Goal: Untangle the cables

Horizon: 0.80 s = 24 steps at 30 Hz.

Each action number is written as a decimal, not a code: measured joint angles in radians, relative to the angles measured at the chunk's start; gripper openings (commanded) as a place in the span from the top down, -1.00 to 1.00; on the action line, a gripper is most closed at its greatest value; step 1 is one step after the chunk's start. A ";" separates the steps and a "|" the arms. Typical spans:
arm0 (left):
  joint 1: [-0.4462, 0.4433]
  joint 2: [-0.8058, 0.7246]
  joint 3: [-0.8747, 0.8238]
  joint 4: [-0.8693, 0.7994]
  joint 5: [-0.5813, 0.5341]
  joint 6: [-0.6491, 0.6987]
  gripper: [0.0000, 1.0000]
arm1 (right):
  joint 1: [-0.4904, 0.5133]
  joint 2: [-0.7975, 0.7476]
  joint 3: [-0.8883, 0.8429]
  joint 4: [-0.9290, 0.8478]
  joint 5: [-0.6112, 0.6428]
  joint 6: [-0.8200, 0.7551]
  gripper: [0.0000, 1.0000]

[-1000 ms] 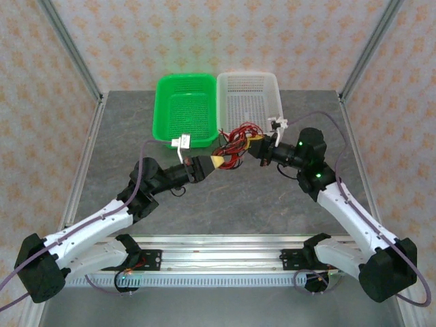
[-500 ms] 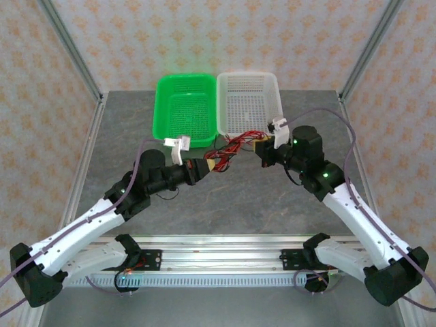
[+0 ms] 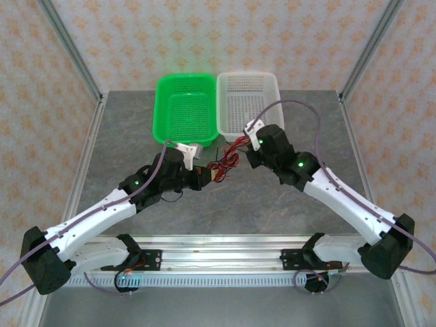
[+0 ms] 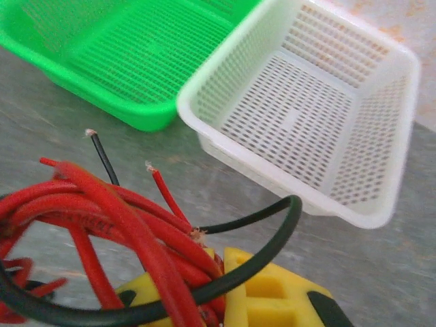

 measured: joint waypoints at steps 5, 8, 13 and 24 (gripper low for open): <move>0.000 0.003 0.004 -0.064 -0.051 0.014 1.00 | 0.087 0.087 -0.001 -0.011 0.256 -0.099 1.00; 0.000 0.003 0.011 -0.095 -0.070 0.025 1.00 | 0.132 0.124 -0.021 0.003 0.381 -0.148 1.00; 0.000 0.006 0.050 -0.153 -0.095 0.036 1.00 | 0.160 0.152 -0.061 0.042 0.518 -0.211 0.80; 0.000 0.002 0.059 -0.188 -0.107 0.036 1.00 | 0.159 0.064 -0.054 0.003 0.497 -0.098 -0.59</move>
